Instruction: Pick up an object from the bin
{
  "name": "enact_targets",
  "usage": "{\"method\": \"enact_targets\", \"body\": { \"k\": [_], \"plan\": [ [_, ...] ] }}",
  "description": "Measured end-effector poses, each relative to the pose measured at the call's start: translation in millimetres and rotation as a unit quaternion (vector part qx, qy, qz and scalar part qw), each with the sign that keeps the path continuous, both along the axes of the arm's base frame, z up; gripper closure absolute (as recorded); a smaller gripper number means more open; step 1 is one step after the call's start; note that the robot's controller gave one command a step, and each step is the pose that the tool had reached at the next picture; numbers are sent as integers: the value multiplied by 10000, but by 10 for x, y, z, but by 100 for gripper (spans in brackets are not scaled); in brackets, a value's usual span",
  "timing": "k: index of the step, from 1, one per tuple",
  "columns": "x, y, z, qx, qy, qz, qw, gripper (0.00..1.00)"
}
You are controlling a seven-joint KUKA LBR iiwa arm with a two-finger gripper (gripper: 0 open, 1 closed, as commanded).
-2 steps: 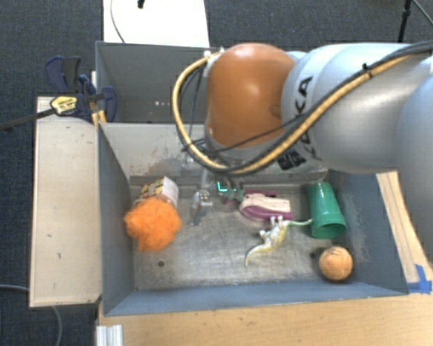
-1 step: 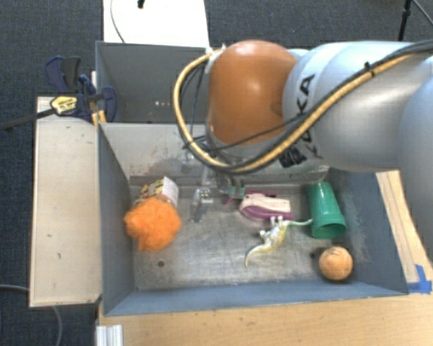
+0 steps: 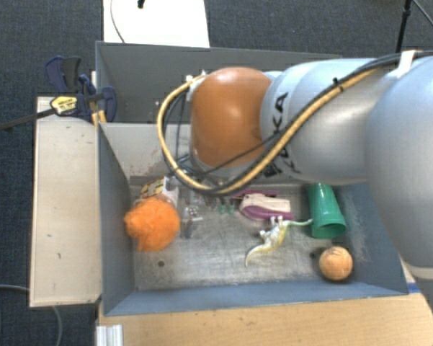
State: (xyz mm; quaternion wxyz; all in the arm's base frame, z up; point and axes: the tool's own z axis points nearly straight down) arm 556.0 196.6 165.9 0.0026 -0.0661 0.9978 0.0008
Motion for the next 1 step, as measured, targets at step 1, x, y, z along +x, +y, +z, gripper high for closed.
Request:
{"method": "enact_targets", "body": {
  "k": [1],
  "plan": [
    [-371, 387, -202, -9, 16, 1224, 9925, 0]
  ]
}}
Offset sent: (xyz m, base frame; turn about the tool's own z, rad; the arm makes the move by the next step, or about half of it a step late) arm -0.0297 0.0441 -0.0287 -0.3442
